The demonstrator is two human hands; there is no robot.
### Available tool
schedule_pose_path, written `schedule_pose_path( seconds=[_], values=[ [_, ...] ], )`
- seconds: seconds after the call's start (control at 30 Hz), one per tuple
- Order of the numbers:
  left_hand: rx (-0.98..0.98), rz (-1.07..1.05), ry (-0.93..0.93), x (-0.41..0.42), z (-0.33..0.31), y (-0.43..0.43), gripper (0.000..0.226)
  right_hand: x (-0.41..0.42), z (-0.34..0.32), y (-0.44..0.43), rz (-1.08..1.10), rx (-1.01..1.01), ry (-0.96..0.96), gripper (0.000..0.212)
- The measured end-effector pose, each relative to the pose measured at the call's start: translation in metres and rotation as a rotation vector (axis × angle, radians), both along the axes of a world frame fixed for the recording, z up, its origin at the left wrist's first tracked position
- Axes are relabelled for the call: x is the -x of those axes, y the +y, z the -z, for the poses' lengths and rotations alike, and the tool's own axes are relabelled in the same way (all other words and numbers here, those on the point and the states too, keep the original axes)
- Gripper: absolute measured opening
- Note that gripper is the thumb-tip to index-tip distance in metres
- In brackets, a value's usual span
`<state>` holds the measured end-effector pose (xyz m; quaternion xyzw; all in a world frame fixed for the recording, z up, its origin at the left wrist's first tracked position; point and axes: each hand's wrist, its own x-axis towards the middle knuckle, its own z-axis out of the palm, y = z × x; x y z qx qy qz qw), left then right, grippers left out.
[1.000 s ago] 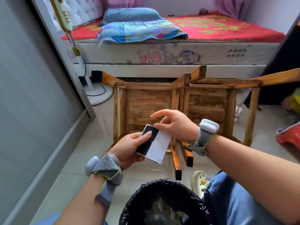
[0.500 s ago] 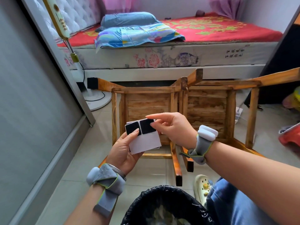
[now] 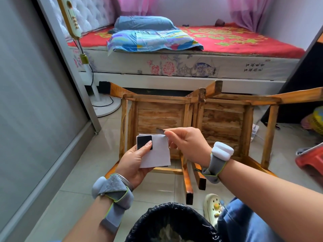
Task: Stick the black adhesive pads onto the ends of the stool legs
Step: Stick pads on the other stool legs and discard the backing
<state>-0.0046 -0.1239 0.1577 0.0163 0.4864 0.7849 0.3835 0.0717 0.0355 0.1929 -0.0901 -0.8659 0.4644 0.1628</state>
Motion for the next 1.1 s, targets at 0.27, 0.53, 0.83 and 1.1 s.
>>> schedule_pose_path(
  seconds=[0.27,0.53,0.83,1.1],
  values=[
    [-0.028,-0.062,-0.041,0.01,-0.002,-0.001,0.022,0.007,-0.023,0.038,0.203,0.47,0.248,0.014],
    [0.047,-0.019,-0.008,0.019,-0.002,0.011,0.021,0.008,-0.047,0.093,0.439,0.64,0.483,0.011],
    [0.011,-0.001,-0.031,0.026,-0.002,0.026,0.037,0.02,-0.03,0.112,0.509,0.609,0.433,0.019],
    [0.049,0.08,-0.062,0.021,0.007,0.025,0.029,0.033,-0.025,0.115,0.459,0.614,0.28,0.011]
  ],
)
